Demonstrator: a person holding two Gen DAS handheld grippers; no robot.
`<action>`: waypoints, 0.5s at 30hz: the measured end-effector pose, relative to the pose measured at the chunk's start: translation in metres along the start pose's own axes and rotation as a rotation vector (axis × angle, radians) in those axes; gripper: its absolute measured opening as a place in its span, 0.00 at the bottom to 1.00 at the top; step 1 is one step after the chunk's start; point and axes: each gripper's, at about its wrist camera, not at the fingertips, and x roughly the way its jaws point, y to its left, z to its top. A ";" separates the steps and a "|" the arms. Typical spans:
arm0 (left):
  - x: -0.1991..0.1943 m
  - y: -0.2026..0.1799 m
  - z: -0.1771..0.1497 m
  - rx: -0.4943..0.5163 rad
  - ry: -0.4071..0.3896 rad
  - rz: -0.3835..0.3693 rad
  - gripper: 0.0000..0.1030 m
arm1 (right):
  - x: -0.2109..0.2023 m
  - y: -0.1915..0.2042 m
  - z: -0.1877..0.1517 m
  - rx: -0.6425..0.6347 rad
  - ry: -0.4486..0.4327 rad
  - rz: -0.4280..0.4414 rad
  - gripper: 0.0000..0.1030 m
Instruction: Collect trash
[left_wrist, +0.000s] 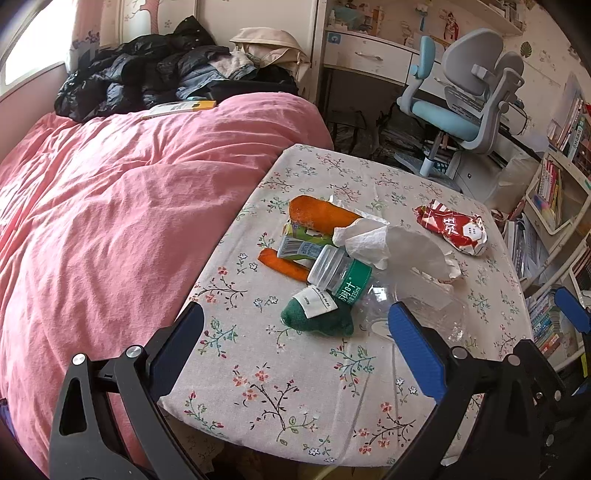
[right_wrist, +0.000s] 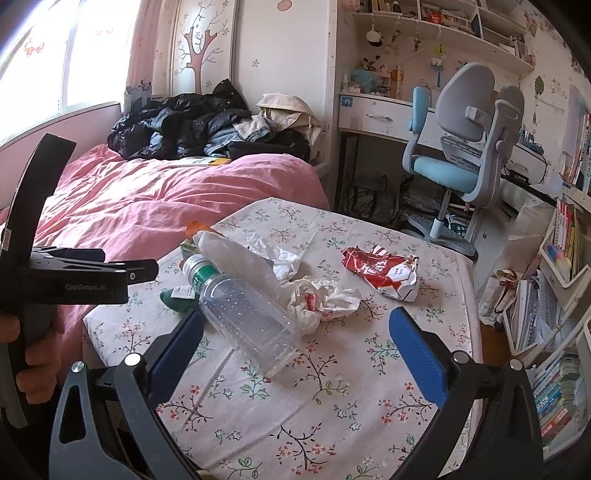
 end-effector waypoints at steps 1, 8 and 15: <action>0.000 0.001 0.000 0.000 -0.002 -0.001 0.94 | 0.000 0.000 0.000 0.001 -0.002 -0.002 0.94; 0.001 -0.001 -0.001 -0.002 0.007 -0.003 0.94 | 0.019 -0.014 0.005 0.013 0.061 -0.053 0.94; 0.003 -0.005 -0.004 0.006 -0.011 -0.045 0.94 | 0.068 -0.051 0.003 0.164 0.222 -0.041 0.94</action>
